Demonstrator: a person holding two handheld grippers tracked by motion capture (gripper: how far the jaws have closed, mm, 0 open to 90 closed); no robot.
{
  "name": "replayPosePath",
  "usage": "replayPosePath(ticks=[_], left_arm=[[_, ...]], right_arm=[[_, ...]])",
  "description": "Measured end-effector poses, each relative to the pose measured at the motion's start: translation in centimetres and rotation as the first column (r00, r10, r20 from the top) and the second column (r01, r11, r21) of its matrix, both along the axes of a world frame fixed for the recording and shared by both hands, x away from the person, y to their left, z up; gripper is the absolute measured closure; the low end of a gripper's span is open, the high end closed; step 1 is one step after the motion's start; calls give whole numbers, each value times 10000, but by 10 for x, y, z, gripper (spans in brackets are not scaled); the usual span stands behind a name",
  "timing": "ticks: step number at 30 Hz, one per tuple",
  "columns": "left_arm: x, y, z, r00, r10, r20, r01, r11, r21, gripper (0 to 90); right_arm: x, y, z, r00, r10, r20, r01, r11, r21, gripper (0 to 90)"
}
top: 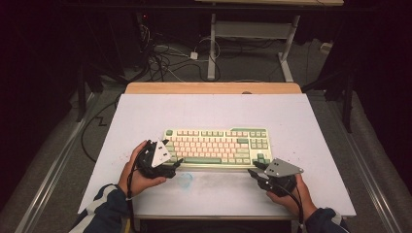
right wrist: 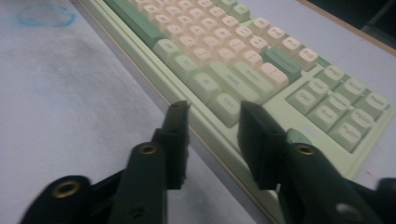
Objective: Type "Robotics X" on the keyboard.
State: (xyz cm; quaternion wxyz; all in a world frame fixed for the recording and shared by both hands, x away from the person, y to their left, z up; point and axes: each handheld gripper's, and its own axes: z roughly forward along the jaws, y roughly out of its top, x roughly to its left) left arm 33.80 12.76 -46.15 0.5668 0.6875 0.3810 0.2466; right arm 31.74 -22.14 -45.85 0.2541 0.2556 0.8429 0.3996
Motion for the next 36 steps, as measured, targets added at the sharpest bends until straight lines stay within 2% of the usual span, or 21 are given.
replayPosePath(ticks=[4,6,8,14,19,21,26,36], left_arm=[[-8,5,-5,9999,118,-51,-118,9999,6,202],[-11,8,-6,9997,170,-153,-172,9997,-174,203],[-14,10,-7,9995,236,-214,-239,9997,-112,205],[-19,18,-8,9986,384,-365,-388,9992,-104,205],[-21,24,-12,9971,439,-620,-441,9990,-21,205],[-23,25,-14,9969,465,-637,-461,9989,79,204],[-26,26,-14,9970,535,-565,-538,9985,-37,205],[-26,26,-18,9958,527,-745,-518,9986,135,205]], right_arm=[[3,6,3,9996,270,-10,-270,9995,136,834],[6,9,5,9993,373,-51,-372,9991,189,864],[10,13,8,9991,411,-46,-410,9990,204,900],[21,27,14,9983,578,-68,-577,9982,153,900],[38,39,18,9974,709,-153,-708,9975,50,900],[45,44,19,9973,714,-166,-714,9974,2,900],[60,55,21,9969,734,-268,-738,9972,-126,900],[86,78,18,9967,629,-514,-651,9970,-417,900]])
